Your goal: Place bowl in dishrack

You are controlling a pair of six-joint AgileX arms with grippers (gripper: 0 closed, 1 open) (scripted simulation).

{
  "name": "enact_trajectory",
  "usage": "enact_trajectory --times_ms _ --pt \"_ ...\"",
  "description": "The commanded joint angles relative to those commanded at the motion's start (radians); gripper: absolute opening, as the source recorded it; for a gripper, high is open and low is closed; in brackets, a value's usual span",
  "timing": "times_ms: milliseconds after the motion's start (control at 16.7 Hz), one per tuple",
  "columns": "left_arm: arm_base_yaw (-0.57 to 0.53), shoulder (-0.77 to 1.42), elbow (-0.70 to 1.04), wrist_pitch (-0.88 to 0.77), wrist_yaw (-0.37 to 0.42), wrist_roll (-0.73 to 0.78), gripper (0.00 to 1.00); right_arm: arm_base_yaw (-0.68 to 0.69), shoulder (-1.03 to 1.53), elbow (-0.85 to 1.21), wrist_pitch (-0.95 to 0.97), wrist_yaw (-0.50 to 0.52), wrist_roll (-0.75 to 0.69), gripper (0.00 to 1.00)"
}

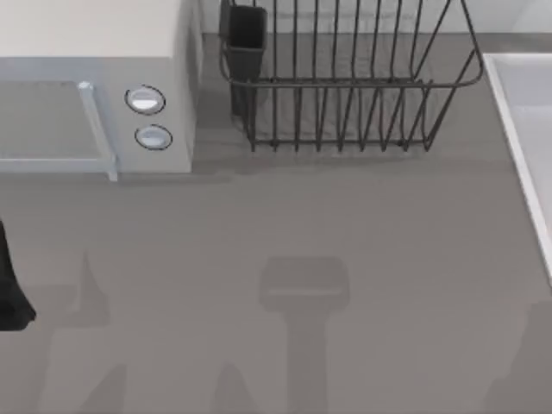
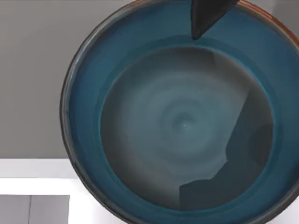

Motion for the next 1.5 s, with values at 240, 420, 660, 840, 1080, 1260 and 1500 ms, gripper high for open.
enact_trajectory --times_ms 240,420,660,840,1080,1260,1500 --pt "0.000 0.000 0.000 0.000 0.000 0.000 1.00 -0.046 0.106 0.095 -0.070 -0.002 -0.045 1.00" --pt "0.000 0.000 0.000 0.000 0.000 0.000 1.00 -0.047 0.107 0.096 -0.071 -0.002 -0.046 1.00" --pt "0.000 0.000 0.000 0.000 0.000 0.000 1.00 -0.041 0.121 0.067 -0.030 -0.001 -0.041 1.00" --pt "0.000 0.000 0.000 0.000 0.000 0.000 1.00 -0.036 0.169 -0.002 0.090 -0.001 -0.034 1.00" --pt "0.000 0.000 0.000 0.000 0.000 0.000 1.00 -0.027 0.241 -0.109 0.276 0.000 -0.024 1.00" --pt "0.000 0.000 0.000 0.000 0.000 0.000 1.00 -0.024 0.264 -0.146 0.330 0.001 -0.020 1.00" --pt "0.000 0.000 0.000 0.000 0.000 0.000 1.00 -0.024 0.264 -0.146 0.330 0.001 -0.020 0.92"
